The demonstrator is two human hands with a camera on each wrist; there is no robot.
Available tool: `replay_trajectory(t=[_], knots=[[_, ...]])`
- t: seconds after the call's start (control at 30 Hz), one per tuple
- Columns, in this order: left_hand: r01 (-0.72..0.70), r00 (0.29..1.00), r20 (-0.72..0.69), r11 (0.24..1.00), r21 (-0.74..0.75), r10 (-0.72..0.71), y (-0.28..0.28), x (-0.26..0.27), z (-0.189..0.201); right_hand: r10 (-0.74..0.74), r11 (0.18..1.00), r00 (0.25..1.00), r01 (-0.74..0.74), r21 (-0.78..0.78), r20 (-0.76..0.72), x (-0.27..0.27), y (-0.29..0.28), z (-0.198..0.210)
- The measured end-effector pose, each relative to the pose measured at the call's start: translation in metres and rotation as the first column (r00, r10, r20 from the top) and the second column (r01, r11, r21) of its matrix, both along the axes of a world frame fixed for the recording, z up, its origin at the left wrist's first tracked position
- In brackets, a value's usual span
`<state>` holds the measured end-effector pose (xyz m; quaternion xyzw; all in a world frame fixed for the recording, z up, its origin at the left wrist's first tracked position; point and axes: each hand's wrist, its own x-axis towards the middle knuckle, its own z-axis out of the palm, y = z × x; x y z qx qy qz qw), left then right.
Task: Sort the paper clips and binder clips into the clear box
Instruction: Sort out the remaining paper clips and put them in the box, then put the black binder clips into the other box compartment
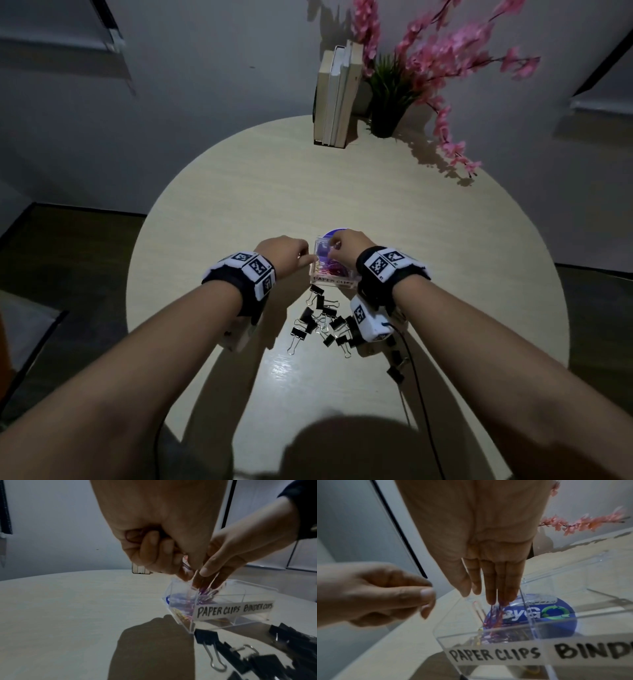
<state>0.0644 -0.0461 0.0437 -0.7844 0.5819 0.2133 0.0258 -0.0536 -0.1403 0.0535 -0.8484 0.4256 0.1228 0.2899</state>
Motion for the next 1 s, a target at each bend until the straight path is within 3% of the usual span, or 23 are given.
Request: replay_trajectory(t=[0.1,0.17,0.3,0.43,0.6,0.7,0.87,0.93,1.0], knots=[[0.071,0.996,0.05,0.996,-0.05,-0.069,-0.018,-0.008,0.006,-0.095,0.993,0.973,0.077,0.09,0.211,-0.017,-0.001,0.003],[0.167,0.983,0.085,0.985,-0.036,-0.163,-0.032,-0.019,0.009,-0.158,0.987,0.95,0.14,0.085,0.268,-0.034,-0.005,0.004],[0.304,0.942,0.129,0.951,0.059,-0.309,-0.055,-0.04,0.005,-0.204,0.978,0.97,0.208,-0.02,0.13,-0.072,-0.015,0.002],[0.355,0.926,0.082,0.924,0.143,-0.368,-0.066,-0.052,0.002,-0.244,0.969,0.966,0.24,-0.057,-0.085,-0.105,-0.018,-0.001],[0.35,0.929,0.09,0.931,0.1,-0.359,-0.057,-0.054,0.001,-0.319,0.946,0.918,0.321,-0.031,-0.236,-0.13,-0.014,-0.016],[0.31,0.944,0.135,0.949,-0.061,-0.3,-0.045,-0.048,-0.001,-0.279,0.953,0.916,0.301,0.031,-0.289,-0.137,0.001,-0.027],[0.02,0.998,-0.046,0.922,-0.387,-0.04,0.007,-0.042,-0.014,-0.18,0.983,0.96,0.18,-0.018,-0.213,-0.127,0.03,-0.045],[-0.008,0.998,-0.064,0.93,-0.369,-0.017,0.035,-0.043,-0.026,-0.127,0.992,0.972,0.122,-0.038,-0.2,-0.123,0.04,-0.048],[0.069,0.997,-0.024,0.961,-0.267,-0.078,0.056,-0.044,-0.039,-0.059,0.998,0.975,0.054,-0.028,-0.214,-0.119,0.047,-0.05]])
